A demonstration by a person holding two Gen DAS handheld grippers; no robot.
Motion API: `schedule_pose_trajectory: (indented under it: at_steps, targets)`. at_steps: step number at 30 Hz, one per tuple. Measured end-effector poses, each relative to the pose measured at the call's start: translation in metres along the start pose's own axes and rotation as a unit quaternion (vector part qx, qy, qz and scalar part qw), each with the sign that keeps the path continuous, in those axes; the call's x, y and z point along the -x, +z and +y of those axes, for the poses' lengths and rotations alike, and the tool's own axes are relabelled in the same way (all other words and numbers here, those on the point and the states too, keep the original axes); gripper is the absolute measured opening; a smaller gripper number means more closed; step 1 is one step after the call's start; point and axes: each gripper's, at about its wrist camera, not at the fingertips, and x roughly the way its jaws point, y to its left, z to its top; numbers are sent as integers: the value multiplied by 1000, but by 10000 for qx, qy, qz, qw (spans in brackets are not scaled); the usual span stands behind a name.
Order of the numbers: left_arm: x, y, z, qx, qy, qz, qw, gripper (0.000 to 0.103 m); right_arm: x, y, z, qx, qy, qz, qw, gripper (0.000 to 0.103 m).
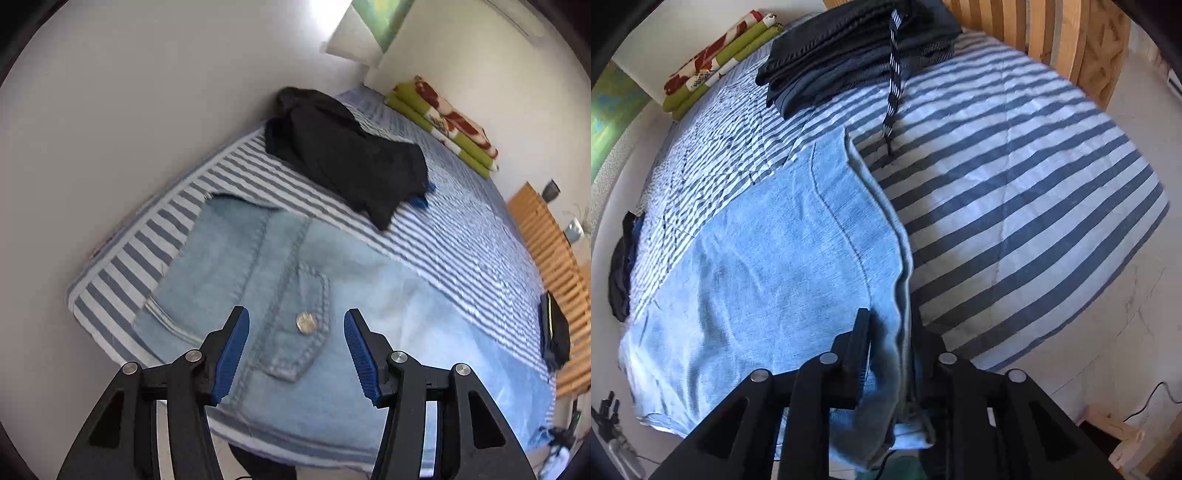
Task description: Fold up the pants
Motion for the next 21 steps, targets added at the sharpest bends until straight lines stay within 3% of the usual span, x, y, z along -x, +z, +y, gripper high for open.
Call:
schedule_pose_trajectory:
  at_steps: [2,4,6,9,14,17,21]
  targets:
    - [2,-23,-10,-126,-60,203,9997,57,20,1,7,292,-504,-360,9977,23]
    - [5,-45,-14,-83,-173,387,9991,57,45,-1,22,672,-646,-714,9931,23]
    - [-1,-62,-17,13,-345,598,9976,57,67,-9,49,1124,-433,-962,9880,23]
    - [-12,-81,-23,54,-549,865,9947,56,85,-32,111,2039,235,-1029,9733,24]
    - [-32,-97,-38,-5,-656,1075,9920,56,74,-96,246,3760,1195,-711,9161,24]
    - [-40,-104,-36,214,-672,1127,9911,56,62,-132,315,4350,1693,-620,8822,24]
    - [-39,-113,-27,561,-698,1026,9907,56,37,-182,394,5298,1802,-427,8277,24]
